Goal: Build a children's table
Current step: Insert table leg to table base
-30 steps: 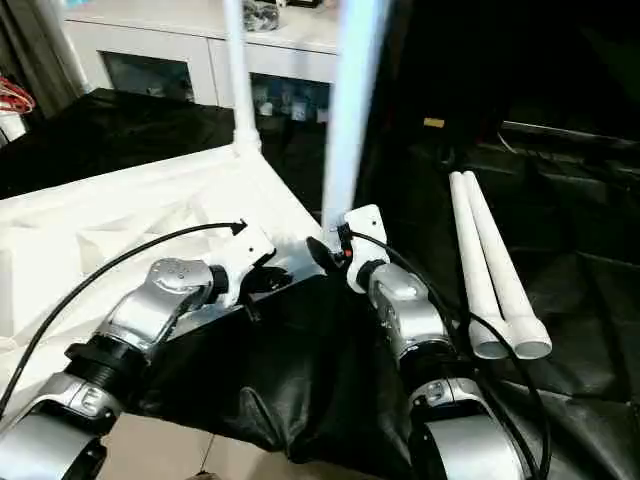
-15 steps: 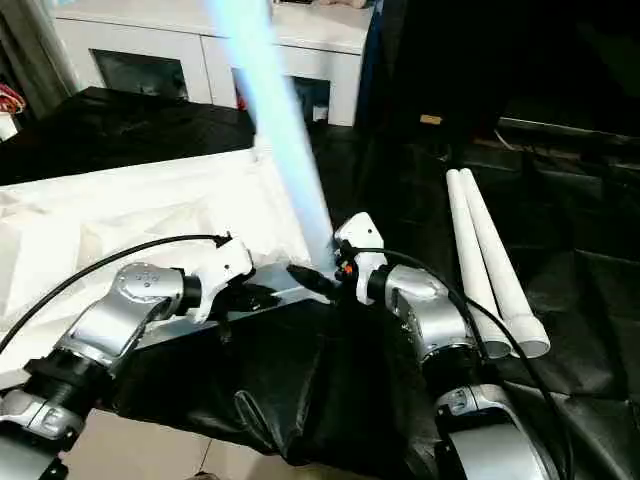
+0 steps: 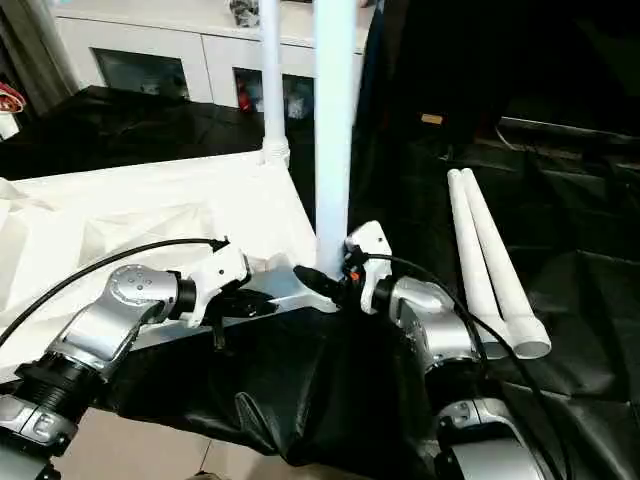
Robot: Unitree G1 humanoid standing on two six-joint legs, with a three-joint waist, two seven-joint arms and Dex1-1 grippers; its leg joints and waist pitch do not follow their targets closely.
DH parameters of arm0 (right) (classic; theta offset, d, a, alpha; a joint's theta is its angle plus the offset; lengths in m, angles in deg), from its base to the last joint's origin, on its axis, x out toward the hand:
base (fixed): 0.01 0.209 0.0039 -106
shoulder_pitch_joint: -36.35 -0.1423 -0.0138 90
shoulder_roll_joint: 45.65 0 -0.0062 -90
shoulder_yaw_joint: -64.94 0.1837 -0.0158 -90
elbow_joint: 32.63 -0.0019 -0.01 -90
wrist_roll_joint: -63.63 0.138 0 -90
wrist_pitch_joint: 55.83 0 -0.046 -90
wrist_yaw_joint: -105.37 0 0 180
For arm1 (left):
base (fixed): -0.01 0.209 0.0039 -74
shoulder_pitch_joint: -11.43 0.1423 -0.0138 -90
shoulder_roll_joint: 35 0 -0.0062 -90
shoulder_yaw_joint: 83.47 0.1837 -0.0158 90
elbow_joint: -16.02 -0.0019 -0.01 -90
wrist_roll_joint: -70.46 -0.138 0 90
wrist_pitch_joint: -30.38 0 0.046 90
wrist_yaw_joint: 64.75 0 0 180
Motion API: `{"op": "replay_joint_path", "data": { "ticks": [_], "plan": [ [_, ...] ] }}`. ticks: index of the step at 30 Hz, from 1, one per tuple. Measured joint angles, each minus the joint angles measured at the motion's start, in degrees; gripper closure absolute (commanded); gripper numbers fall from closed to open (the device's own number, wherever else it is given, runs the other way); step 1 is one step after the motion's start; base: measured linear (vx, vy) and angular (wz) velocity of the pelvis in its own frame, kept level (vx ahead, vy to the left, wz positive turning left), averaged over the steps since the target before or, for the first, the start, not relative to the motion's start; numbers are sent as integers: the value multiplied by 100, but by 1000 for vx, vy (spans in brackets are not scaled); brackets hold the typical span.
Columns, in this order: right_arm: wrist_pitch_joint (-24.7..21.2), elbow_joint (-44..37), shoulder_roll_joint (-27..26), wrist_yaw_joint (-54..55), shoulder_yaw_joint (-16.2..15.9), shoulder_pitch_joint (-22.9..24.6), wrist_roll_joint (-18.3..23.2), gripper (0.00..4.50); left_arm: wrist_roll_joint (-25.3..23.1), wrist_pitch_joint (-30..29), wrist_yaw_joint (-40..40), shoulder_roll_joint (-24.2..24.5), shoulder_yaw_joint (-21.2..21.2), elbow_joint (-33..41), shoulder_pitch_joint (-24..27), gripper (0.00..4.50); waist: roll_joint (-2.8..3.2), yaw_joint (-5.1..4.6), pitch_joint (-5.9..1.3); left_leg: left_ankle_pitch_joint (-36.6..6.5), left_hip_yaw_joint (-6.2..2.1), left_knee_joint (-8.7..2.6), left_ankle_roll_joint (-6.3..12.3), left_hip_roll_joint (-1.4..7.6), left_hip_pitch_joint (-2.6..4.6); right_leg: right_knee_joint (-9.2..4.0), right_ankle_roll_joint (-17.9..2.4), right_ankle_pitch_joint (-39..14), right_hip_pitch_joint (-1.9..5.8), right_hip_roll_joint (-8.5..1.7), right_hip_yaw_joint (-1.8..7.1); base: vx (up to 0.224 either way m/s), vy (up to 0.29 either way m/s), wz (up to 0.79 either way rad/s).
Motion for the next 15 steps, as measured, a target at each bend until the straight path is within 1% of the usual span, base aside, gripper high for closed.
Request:
{"op": "replay_joint_path", "data": {
  "ticks": [6, 10, 15],
  "plan": [
    [-190, 36, 47, -281, 50, 53, 205, 174, 43, 2, 172, 63, 13, 40, 32, 450, 2, 6, -1, 0, 1, 0, 0, 0, 2, 0, 0, 0, 2, 0, 0, 0, 0, 0],
    [-305, 176, 96, -486, 72, -15, 251, 174, 62, 2, 267, 84, 26, 40, 33, 450, 4, 8, -3, 0, 1, 1, 0, 0, 4, 0, 0, 0, 5, 0, 0, 0, 0, 0],
    [-293, 394, 150, -709, 57, -133, 257, 175, 86, 2, 330, 108, 35, 40, 33, 450, 5, 10, -4, 0, 1, 1, 0, 1, 7, 0, 0, 0, 7, 0, 0, 0, 0, 0]
  ]
}}
